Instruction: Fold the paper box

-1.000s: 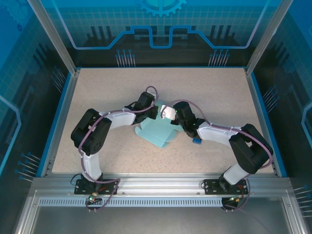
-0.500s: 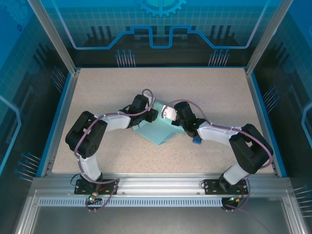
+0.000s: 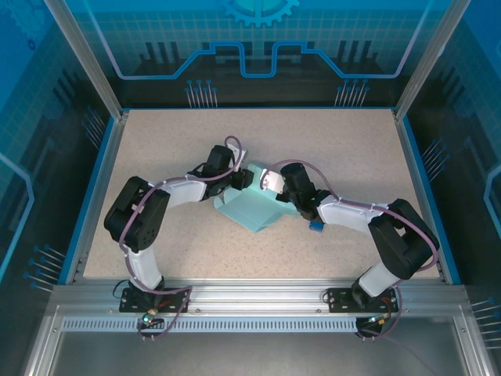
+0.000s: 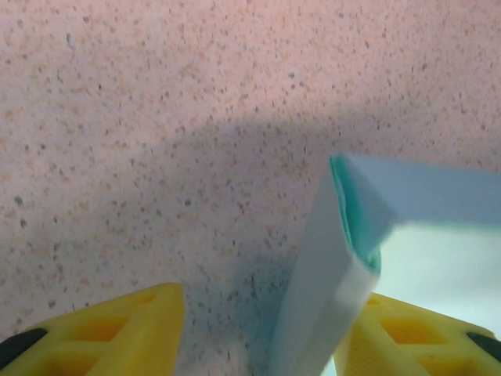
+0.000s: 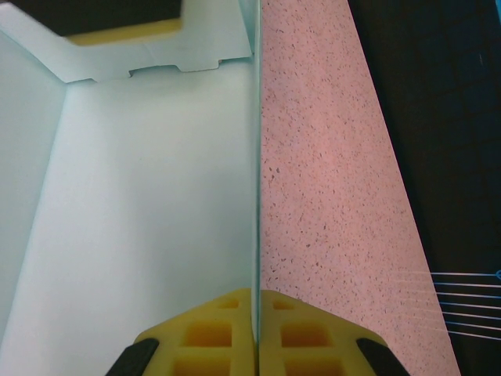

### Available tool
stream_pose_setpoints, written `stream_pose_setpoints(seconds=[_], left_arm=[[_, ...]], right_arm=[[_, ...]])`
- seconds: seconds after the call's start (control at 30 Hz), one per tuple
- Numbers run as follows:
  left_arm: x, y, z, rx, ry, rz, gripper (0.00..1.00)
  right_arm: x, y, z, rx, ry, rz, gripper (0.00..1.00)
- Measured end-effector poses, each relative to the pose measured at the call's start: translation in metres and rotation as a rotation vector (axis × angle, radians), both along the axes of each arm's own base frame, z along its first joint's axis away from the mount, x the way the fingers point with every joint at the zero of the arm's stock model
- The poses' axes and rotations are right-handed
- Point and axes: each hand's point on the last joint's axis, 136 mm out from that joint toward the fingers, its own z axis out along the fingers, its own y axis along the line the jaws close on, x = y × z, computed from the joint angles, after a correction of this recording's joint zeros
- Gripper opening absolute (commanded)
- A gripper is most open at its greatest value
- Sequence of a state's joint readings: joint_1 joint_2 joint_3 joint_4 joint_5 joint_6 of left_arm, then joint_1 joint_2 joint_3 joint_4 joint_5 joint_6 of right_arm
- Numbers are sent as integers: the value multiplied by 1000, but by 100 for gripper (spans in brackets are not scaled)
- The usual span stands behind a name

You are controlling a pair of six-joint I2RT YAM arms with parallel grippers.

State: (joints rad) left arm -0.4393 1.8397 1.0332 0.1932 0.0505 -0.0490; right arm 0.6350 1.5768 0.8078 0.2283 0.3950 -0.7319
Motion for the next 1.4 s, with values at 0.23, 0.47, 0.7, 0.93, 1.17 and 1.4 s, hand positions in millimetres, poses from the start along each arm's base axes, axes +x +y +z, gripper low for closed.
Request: stream_pose_setpoints(seconds=[0.23, 0.47, 0.7, 0.93, 1.17, 1.4], left_arm=[[10, -8, -8, -6, 15, -14, 49], [13, -13, -7, -9, 27, -20, 36], [13, -18, -5, -10, 36, 13, 24], [14, -19, -5, -17, 45, 31, 36], [2, -10, -8, -16, 48, -5, 50], [-17, -11, 1, -39, 34, -78, 49]], right_arm=[[-1, 1, -1, 3, 6, 7, 0], [0, 1, 1, 6, 3, 6, 0], [1, 1, 1, 10, 3, 3, 0], [1, 0, 1, 8, 1, -5, 0], [1, -1, 0, 7, 5, -6, 0], [1, -2, 0, 7, 9, -4, 0]])
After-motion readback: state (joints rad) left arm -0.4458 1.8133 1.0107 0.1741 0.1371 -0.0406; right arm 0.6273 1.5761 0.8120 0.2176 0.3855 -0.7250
